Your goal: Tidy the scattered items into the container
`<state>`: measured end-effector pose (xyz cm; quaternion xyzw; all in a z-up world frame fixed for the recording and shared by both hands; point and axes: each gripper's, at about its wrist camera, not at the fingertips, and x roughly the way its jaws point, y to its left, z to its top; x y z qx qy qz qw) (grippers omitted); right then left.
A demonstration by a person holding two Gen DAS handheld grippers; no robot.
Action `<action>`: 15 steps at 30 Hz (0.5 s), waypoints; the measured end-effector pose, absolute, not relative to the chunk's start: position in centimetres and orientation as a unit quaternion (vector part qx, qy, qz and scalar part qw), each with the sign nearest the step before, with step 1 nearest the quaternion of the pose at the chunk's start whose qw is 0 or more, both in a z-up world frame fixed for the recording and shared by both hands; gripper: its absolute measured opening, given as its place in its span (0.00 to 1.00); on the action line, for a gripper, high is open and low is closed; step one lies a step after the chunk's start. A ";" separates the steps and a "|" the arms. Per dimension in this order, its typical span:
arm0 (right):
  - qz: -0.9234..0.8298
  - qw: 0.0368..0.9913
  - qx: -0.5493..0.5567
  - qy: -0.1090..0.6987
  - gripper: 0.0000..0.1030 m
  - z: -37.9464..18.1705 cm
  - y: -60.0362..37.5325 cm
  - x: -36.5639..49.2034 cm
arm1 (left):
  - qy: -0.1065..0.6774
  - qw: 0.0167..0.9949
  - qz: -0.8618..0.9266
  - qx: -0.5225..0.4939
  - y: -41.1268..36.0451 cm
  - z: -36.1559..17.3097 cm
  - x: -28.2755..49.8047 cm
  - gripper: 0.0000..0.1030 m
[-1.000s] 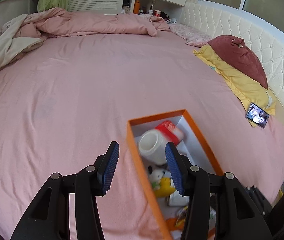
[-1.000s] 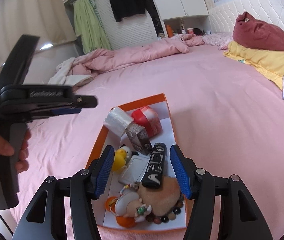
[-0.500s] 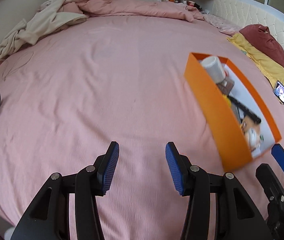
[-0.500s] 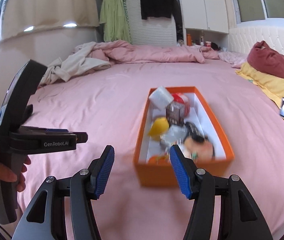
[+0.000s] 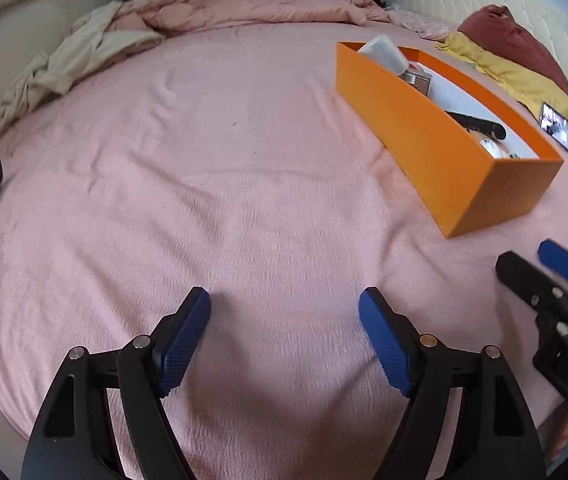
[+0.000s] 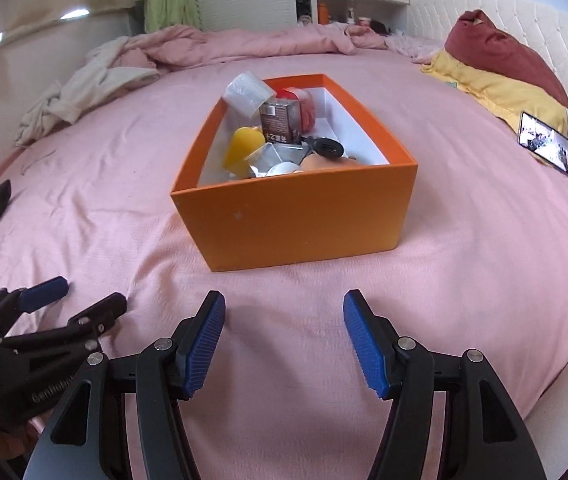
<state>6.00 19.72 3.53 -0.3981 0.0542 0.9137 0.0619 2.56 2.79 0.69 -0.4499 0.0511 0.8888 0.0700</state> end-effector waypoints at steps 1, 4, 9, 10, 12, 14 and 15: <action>0.915 0.062 -0.396 0.052 0.60 3.6 19.7 6.0 | 0.042 0.067 0.890 -0.449 2.6 0.7 2.6 0.77; 0.915 0.061 -0.396 0.055 0.60 3.6 19.7 6.1 | 0.010 0.065 0.894 -0.444 1.8 0.6 2.6 0.79; 0.916 0.062 -0.393 0.041 0.60 3.6 19.2 6.2 | 0.014 0.064 0.895 -0.440 2.0 0.5 2.7 0.80; 0.916 0.061 -0.394 0.041 0.60 3.5 19.1 6.2 | 0.015 0.063 0.895 -0.442 2.0 0.5 2.7 0.80; 0.915 0.059 -0.397 0.045 0.60 3.4 19.1 6.2 | 0.016 0.057 0.893 -0.445 2.2 0.5 2.6 0.82; 0.914 0.058 -0.398 0.046 0.60 3.4 19.0 6.1 | 0.018 0.053 0.893 -0.447 2.3 0.5 2.5 0.82; 0.915 0.058 -0.398 0.046 0.60 3.3 19.0 6.1 | 0.018 0.053 0.892 -0.448 2.3 0.5 2.5 0.82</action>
